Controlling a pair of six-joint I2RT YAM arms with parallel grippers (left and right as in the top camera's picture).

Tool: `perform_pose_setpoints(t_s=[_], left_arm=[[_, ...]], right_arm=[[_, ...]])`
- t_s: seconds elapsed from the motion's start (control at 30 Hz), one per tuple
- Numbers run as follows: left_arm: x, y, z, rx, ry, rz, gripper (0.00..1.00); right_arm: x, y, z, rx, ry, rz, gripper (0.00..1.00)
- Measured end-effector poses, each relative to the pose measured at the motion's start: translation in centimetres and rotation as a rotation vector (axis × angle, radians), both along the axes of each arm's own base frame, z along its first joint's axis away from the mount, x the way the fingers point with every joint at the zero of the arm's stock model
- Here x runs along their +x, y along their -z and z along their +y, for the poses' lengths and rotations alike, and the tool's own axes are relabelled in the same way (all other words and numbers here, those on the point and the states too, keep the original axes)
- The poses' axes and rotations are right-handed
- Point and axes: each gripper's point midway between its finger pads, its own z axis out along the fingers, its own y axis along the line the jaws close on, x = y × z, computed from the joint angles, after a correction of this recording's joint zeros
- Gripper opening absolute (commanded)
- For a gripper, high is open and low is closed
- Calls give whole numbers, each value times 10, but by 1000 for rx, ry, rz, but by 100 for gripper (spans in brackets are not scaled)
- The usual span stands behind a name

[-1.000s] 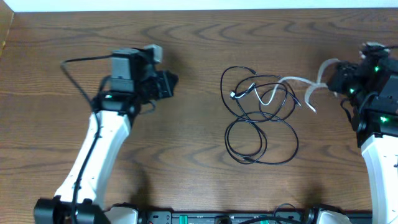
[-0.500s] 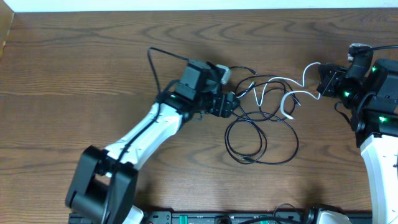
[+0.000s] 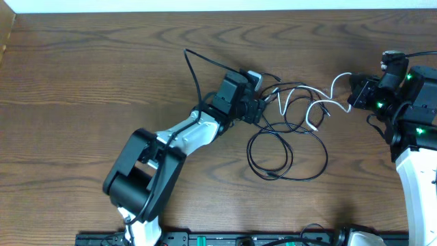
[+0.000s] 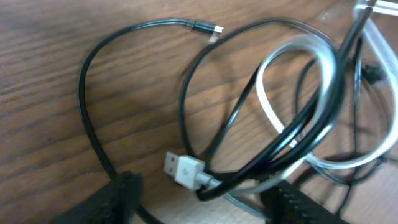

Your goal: Untangle cables

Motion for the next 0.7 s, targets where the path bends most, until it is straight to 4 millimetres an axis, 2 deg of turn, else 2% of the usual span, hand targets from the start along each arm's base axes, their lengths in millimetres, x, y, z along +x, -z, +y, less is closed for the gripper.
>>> perform_pose_setpoints(t_s=[0.1, 0.13, 0.3, 0.37, 0.43, 0.57, 0.63, 0.7], left_arm=[[0, 9, 2, 21, 1, 5, 9], [0, 8, 1, 15, 1, 7, 8], [-3, -8, -3, -41, 26, 16, 8], [-5, -31, -3, -97, 38, 13, 8], [-3, -69, 2, -168, 37, -21, 7], [-8, -119, 26, -228, 5, -31, 7], [-18, -121, 42, -214, -22, 32, 7], [-32, -110, 53, -185, -43, 125, 7]], right_arm=[[0, 0, 0, 1, 0, 3, 1], [0, 1, 0, 0, 0, 3, 1], [-1, 2, -2, -6, 11, 11, 1], [-1, 4, -4, -13, 23, 19, 1], [-2, 6, -7, -21, 35, 30, 1], [-5, 11, -10, -29, 52, 53, 1], [-6, 13, -10, -30, 56, 62, 1], [-6, 14, -13, -39, 69, 68, 1]])
